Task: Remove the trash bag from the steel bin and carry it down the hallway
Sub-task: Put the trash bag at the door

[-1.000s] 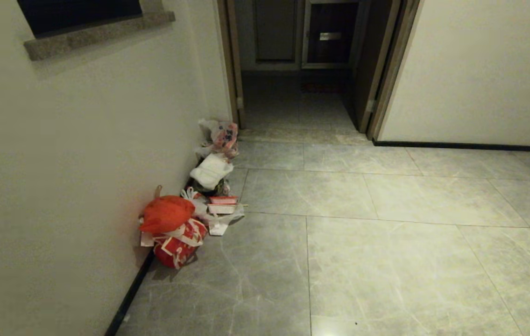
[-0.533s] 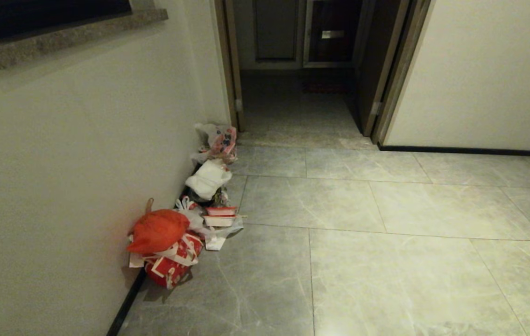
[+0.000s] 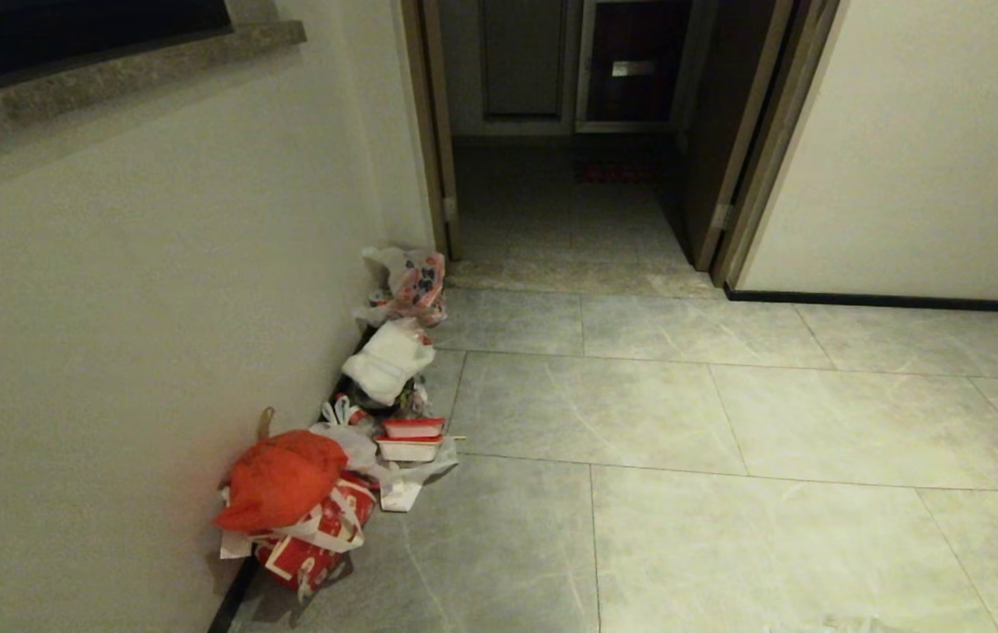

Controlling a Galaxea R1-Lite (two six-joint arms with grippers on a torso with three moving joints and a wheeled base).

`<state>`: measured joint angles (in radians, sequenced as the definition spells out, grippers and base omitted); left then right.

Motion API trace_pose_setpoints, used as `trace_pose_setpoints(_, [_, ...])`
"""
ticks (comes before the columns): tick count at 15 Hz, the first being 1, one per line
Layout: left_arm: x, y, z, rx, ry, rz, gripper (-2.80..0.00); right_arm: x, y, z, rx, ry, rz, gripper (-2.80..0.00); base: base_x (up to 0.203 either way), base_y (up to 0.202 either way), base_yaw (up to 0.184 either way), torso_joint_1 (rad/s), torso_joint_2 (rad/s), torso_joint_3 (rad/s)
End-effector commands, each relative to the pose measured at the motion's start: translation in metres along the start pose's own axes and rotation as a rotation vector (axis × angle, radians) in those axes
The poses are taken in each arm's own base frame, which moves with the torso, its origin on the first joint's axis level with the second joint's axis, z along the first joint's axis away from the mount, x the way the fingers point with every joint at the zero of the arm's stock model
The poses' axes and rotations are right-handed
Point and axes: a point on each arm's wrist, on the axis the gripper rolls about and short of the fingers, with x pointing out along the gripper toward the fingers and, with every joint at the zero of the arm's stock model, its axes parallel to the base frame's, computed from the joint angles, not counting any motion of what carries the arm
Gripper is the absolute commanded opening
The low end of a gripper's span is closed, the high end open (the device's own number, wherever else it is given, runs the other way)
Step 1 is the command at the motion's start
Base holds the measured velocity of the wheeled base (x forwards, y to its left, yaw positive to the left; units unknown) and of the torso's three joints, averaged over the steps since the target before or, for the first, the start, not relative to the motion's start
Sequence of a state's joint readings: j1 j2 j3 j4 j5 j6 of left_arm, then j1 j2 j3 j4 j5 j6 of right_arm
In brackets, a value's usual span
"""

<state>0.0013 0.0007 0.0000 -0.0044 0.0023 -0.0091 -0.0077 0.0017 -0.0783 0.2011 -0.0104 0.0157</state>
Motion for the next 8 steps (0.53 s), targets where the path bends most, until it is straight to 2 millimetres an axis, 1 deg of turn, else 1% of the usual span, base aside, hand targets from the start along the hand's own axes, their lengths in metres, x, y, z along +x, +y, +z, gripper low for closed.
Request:
trace_pose_setpoints(1, [0.0002, 0.0000, -0.0004, 0.000, 0.002, 0.001, -2.80, 0.0000, 0.0000, -0.0002, 0.001, 0.001, 0.000, -2.80, 0.193, 0.000, 0.000, 0.002, 0.00, 0.000])
trace_pose_setpoints(8, [0.0001, 0.0000, 0.0000, 0.000, 0.001, 0.001, -2.80, 0.0000, 0.0000, -0.0002, 0.001, 0.001, -0.002, -2.80, 0.189, 0.000, 0.001, 0.000, 0.00, 0.001])
